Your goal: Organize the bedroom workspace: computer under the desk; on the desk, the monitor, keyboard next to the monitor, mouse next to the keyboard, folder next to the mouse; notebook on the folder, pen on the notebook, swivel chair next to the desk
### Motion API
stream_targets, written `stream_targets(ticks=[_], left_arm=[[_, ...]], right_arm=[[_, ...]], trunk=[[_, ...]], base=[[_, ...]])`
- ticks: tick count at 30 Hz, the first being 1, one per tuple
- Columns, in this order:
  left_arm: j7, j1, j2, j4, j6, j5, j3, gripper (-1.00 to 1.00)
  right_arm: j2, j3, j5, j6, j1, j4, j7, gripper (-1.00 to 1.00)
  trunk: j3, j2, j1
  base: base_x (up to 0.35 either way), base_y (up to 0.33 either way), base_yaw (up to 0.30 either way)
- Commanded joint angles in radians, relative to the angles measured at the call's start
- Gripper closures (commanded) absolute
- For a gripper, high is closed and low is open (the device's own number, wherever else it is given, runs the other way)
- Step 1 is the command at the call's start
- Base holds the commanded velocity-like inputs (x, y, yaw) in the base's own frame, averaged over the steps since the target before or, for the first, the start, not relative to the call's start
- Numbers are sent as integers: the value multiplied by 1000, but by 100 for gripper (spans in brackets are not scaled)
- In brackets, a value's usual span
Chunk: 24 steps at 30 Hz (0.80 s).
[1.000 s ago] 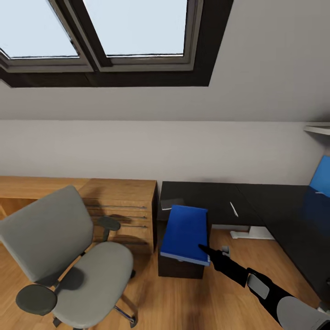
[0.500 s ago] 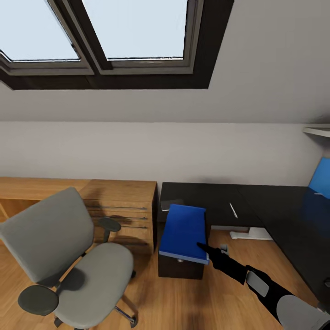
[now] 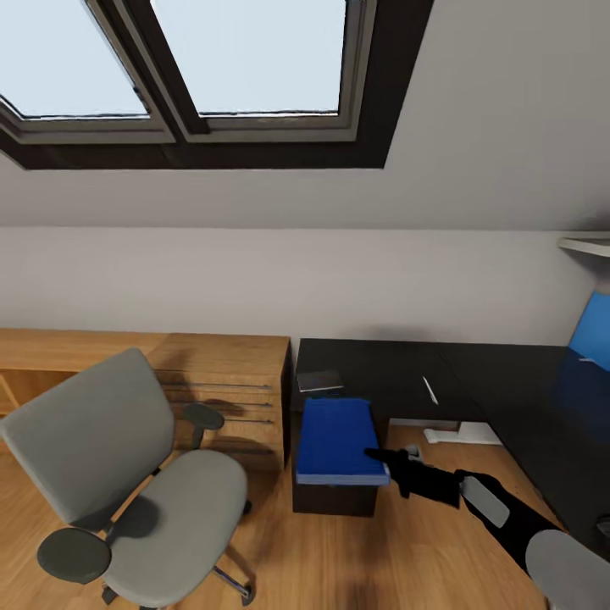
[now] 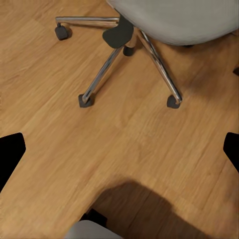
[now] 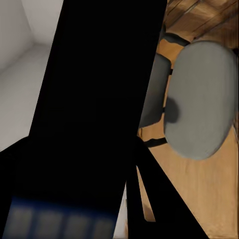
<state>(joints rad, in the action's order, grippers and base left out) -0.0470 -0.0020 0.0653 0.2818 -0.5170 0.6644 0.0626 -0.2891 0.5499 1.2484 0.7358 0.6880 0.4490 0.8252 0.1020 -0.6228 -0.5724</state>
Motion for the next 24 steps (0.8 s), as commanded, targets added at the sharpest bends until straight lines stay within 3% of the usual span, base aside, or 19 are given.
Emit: stream_targets(ticks=[1,6,10,16,24], left_arm=[[-4,-1,1,0,-3,11,6,-100],[-4,-1,1,0,-3,10,6,-100],[-4,-1,8,2,-4,10,5,-100],[-4,-1,10,2,-8,10,3,-100],[-4,0,7,2,-9,12,4,-100]], right_arm=[[-1,1,7,22,16,10,-29,100],[-2,-4,1,48,68,49,-130,100],[-4,-4,1,53,78,93,-183,100],[-34,-4,4,50,80,93,-195,100],[-38,-3,5,41,79,84,-197,100]], trunk=[[-2,6,4],[-17,41,23],[-17,41,23],[-17,41,23],[-17,41,23]], base=[[0,0,0],[0,0,0],[0,0,0],[0,0,0],[0,0,-147]])
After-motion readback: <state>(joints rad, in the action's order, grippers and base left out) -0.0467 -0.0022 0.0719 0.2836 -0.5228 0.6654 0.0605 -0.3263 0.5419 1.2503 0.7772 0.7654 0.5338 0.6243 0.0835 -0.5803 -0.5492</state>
